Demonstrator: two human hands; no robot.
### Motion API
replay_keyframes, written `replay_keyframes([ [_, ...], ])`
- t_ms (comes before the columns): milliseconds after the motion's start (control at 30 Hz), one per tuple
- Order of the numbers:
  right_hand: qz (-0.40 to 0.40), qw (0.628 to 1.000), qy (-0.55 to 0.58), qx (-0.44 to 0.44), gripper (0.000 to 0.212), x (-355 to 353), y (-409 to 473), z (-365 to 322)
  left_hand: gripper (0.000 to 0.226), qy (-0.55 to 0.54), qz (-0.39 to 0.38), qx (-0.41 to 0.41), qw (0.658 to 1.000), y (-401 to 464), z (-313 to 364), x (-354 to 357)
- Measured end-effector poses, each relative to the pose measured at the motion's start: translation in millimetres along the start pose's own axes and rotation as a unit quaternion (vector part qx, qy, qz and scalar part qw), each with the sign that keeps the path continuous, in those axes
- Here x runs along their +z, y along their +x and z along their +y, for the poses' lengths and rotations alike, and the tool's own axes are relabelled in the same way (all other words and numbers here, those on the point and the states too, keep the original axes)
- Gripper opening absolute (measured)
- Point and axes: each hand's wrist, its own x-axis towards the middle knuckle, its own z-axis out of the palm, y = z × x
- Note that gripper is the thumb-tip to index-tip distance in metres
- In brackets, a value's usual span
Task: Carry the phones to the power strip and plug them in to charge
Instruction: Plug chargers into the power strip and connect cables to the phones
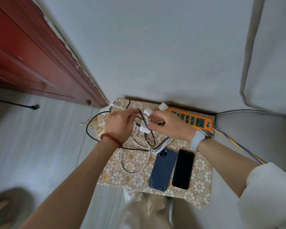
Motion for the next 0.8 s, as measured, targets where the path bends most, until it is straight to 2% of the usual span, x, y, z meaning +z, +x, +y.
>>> replay_keyframes([
  [100,-0.01,0.995,-0.093,-0.038,0.033,1.8,-0.2,-7.7,0.022,-0.013,-0.019,-0.034,0.999,0.6,3.8,-0.5],
  [167,0.092,0.977,-0.183,-0.063,0.025,6.0,1.0,-4.2,0.021,-0.015,-0.03,-0.045,0.998,-0.3,3.6,-1.6],
  [200,0.165,0.969,-0.179,-0.05,0.022,6.0,0.4,-1.9,0.02,-0.022,-0.033,-0.042,0.998,-2.1,4.2,-2.8],
  [267,0.301,0.95,-0.085,0.0,0.022,1.9,-1.6,-0.2,0.019,-0.044,-0.03,-0.024,0.998,-7.8,7.1,-5.6],
  [300,0.344,0.938,-0.044,-0.002,0.023,0.5,-3.3,1.3,0.019,-0.055,-0.021,-0.017,0.998,-10.5,9.6,-7.2],
  [367,0.338,0.939,-0.023,-0.059,0.023,1.0,-9.4,2.7,0.018,-0.072,0.001,-0.008,0.997,-14.1,15.9,-10.2],
  [433,0.24,0.964,-0.043,-0.108,0.032,8.4,-18.1,0.4,0.018,-0.084,0.014,0.008,0.996,-14.8,24.8,-12.6],
  [500,0.129,0.984,-0.083,-0.093,0.047,13.1,-21.0,3.1,0.017,-0.114,0.02,0.023,0.993,-12.7,35.7,-13.7],
  [533,0.111,0.986,-0.095,-0.078,0.047,12.7,-20.8,4.5,0.017,-0.129,0.022,0.028,0.991,-11.3,41.5,-13.6],
  [633,0.198,0.975,-0.057,-0.086,0.026,-0.1,-21.7,2.5,0.018,-0.139,0.042,0.049,0.988,-7.5,56.3,-10.8],
  [700,0.257,0.96,-0.018,-0.111,0.021,-11.2,-28.4,3.4,0.019,-0.132,0.041,0.067,0.988,-5.8,60.5,-7.0],
  [800,0.336,0.937,0.019,-0.095,0.019,-32.5,-53.1,21.5,0.014,-0.043,-0.037,0.081,0.995,-5.6,59.4,13.2],
])
